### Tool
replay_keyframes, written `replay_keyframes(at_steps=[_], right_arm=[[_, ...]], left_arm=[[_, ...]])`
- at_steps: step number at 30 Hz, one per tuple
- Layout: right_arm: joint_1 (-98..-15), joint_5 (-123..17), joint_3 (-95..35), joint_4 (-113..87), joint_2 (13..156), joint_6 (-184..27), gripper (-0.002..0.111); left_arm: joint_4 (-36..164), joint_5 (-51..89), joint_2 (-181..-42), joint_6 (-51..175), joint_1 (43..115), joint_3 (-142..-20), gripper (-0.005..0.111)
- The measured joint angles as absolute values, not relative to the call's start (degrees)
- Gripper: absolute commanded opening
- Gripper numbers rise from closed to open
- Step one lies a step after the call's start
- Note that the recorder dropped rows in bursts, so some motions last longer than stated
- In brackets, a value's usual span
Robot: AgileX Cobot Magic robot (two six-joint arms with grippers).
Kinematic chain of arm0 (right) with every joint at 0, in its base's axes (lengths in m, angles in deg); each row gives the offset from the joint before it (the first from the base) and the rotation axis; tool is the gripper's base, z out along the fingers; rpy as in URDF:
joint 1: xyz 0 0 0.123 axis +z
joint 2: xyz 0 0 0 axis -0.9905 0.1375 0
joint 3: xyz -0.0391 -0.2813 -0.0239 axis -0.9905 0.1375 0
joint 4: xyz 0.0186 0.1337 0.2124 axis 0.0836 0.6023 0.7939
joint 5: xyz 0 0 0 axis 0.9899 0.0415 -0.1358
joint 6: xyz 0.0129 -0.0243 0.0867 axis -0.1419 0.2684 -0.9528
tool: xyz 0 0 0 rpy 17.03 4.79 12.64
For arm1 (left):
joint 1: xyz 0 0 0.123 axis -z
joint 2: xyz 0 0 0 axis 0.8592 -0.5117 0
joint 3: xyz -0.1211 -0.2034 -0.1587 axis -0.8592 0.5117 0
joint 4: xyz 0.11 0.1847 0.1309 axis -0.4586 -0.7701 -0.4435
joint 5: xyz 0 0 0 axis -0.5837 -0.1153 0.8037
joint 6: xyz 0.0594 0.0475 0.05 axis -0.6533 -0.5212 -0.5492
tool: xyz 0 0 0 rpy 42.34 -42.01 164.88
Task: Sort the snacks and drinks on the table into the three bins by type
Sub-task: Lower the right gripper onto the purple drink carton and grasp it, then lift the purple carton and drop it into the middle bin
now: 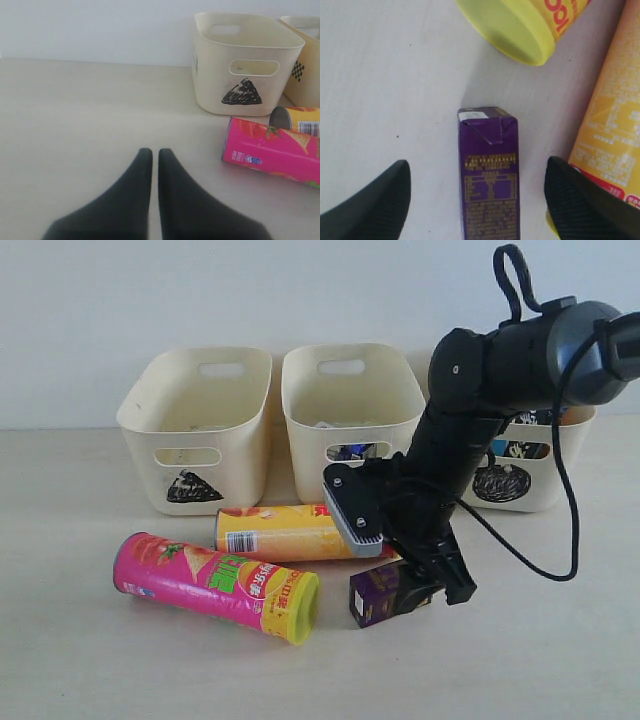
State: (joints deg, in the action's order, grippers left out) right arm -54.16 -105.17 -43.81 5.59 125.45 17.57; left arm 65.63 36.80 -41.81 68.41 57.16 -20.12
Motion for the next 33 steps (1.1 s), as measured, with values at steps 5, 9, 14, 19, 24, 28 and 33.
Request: replay_keyframes(at_steps=[5, 9, 14, 19, 24, 28, 33], right_arm=[[-54.2, -105.2, -43.8, 5.5, 126.9, 17.7, 0.066], [-54.2, -104.4, -43.8, 4.9, 128.8, 17.8, 0.066], [-54.2, -102.0, -43.8, 4.4, 129.3, 17.8, 0.053], [-54.2, -101.0, -43.8, 2.6, 129.3, 17.9, 0.031], [-54.2, -101.2, -43.8, 2.0, 129.3, 17.9, 0.006], [-54.2, -101.2, -43.8, 2.0, 129.3, 17.9, 0.0], [-54.2, -103.3, -43.8, 1.7, 128.9, 17.6, 0.0]], left_arm=[[65.6, 36.8, -41.8, 68.4, 57.2, -20.1, 0.004], [65.6, 36.8, -41.8, 68.4, 57.2, -20.1, 0.004], [65.6, 36.8, -41.8, 68.4, 57.2, -20.1, 0.004], [65.6, 36.8, -41.8, 68.4, 57.2, -20.1, 0.004], [65.6, 36.8, -41.8, 68.4, 57.2, -20.1, 0.004], [65.6, 36.8, -41.8, 68.4, 57.2, -20.1, 0.004], [65.6, 36.8, -41.8, 68.4, 57.2, -20.1, 0.004]])
